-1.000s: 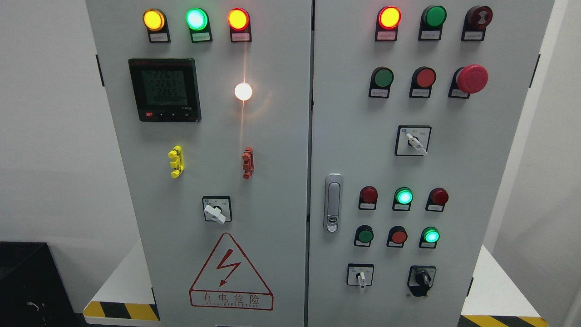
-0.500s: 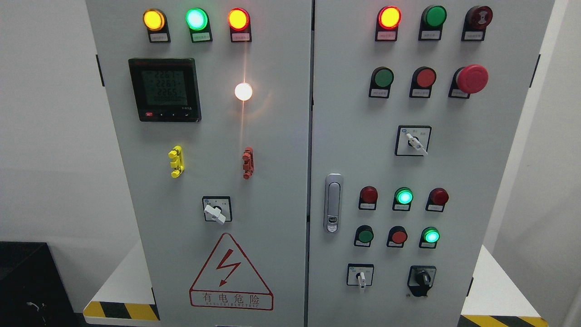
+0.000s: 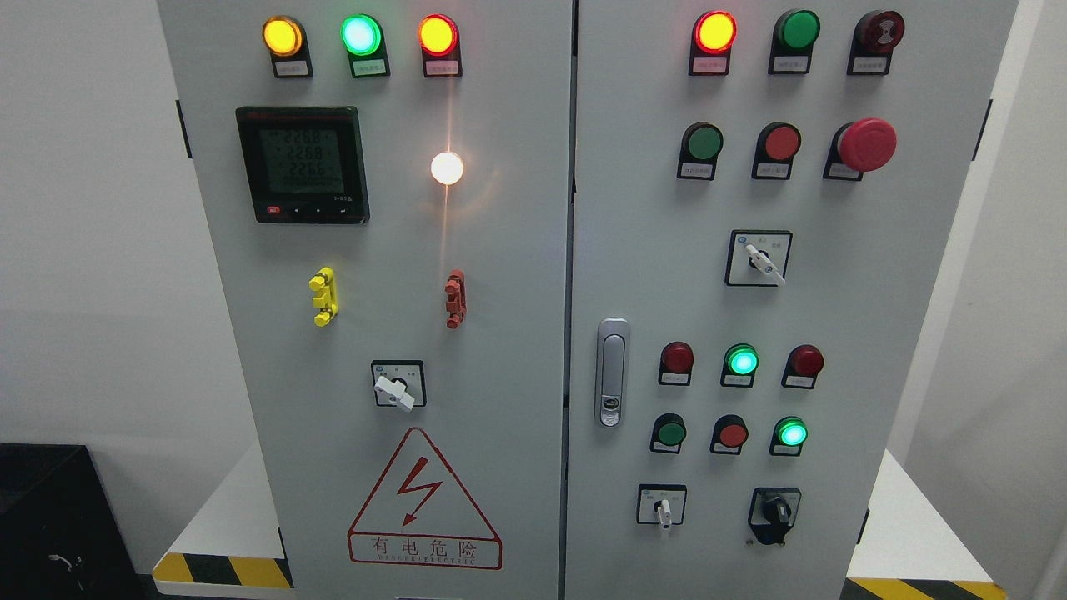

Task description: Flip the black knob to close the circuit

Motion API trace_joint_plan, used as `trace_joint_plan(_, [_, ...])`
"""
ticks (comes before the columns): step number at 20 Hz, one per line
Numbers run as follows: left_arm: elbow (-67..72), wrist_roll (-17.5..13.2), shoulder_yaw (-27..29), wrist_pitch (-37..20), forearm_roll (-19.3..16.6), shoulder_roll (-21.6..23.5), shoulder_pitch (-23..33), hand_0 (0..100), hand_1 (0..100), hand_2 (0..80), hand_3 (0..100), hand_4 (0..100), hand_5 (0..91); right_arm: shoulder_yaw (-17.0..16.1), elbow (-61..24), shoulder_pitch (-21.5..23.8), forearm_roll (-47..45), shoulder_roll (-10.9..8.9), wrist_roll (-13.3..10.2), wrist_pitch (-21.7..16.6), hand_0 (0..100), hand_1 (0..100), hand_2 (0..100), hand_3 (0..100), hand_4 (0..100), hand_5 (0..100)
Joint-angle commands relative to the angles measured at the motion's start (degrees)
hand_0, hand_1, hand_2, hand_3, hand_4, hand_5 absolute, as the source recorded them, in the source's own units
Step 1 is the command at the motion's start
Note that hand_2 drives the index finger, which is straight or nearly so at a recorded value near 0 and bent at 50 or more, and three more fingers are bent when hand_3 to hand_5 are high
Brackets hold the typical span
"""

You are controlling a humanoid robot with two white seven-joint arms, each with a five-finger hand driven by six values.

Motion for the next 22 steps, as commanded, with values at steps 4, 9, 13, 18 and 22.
trace_joint_plan(4, [-1.7, 0.0, 0.0, 0.0, 0.0, 0.0, 1.3, 12, 56, 0.0, 0, 0, 0.0, -2.6, -2.5, -5.3, 2.3, 0.01, 1.9, 1.6, 0, 0, 87, 97, 87, 92])
trace_joint_plan(9, [-1.8, 0.0, 0.0, 0.0, 0.0, 0.0, 1.3, 12, 56, 0.0, 0, 0, 0.0, -2.6, -2.6, -7.6, 2.3, -0.08, 2.7, 2.2, 0, 0, 87, 98, 87, 92])
trace_joint_plan(13, [-1.8, 0.0, 0.0, 0.0, 0.0, 0.0, 1.3, 12, 56, 0.0, 0, 0, 0.0, -3.2, -2.9, -8.9, 2.4, -0.34, 3.6, 2.6, 0, 0, 87, 98, 87, 92])
trace_joint_plan(18, [-1.8, 0.0, 0.0, 0.0, 0.0, 0.0, 1.3, 12, 56, 0.0, 0, 0, 0.0, -3.7, -3.6, -9.3, 2.5, -0.52, 3.7, 2.6, 0, 0, 87, 98, 87, 92])
trace_joint_plan(22, [-1.8, 0.0, 0.0, 0.0, 0.0, 0.0, 1.3, 12, 56, 0.0, 0, 0, 0.0, -4.1, -5.1, -9.2, 2.5, -0.52, 4.5, 2.6, 0, 0, 88, 98, 87, 92])
